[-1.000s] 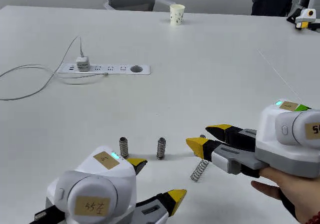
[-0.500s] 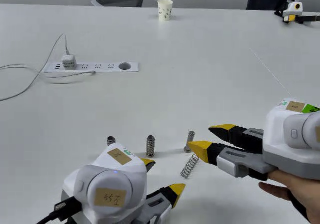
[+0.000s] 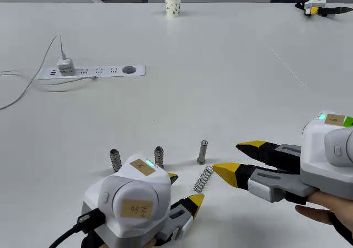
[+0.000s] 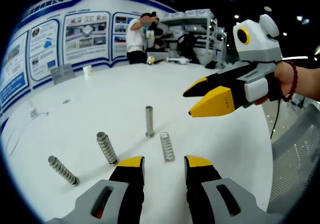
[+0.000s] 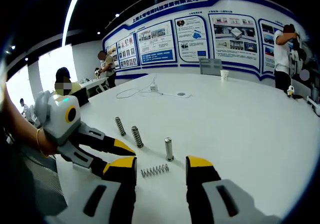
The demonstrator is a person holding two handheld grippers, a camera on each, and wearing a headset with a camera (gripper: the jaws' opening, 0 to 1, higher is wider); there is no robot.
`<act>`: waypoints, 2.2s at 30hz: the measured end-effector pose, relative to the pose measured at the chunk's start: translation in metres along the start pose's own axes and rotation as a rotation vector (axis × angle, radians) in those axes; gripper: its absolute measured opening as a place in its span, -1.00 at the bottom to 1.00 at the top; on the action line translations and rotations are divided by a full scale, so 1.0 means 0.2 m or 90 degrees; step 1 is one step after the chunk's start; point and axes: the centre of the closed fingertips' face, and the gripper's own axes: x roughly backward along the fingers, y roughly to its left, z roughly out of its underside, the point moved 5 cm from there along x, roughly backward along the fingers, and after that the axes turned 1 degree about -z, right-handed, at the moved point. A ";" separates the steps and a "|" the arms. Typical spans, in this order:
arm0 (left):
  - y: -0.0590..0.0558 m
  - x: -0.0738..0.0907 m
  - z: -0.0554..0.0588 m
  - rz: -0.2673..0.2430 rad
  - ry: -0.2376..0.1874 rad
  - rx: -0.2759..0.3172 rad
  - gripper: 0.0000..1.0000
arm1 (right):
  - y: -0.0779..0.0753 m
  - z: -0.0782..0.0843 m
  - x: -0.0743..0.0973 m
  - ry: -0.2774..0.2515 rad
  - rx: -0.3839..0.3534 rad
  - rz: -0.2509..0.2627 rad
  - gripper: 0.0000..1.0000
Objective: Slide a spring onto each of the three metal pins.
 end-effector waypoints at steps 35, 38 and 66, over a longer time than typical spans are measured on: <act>-0.03 -0.15 0.03 0.009 0.058 -0.061 -0.77 | -0.06 0.08 0.08 -0.002 -0.038 0.025 -0.25; -0.03 -0.15 0.03 0.010 0.059 -0.061 -0.78 | -0.05 0.08 0.08 0.000 -0.040 0.026 -0.25; -0.05 0.08 -0.16 -0.003 -0.110 -0.040 -0.79 | 0.01 -0.08 0.06 -0.074 -0.198 -0.020 -0.36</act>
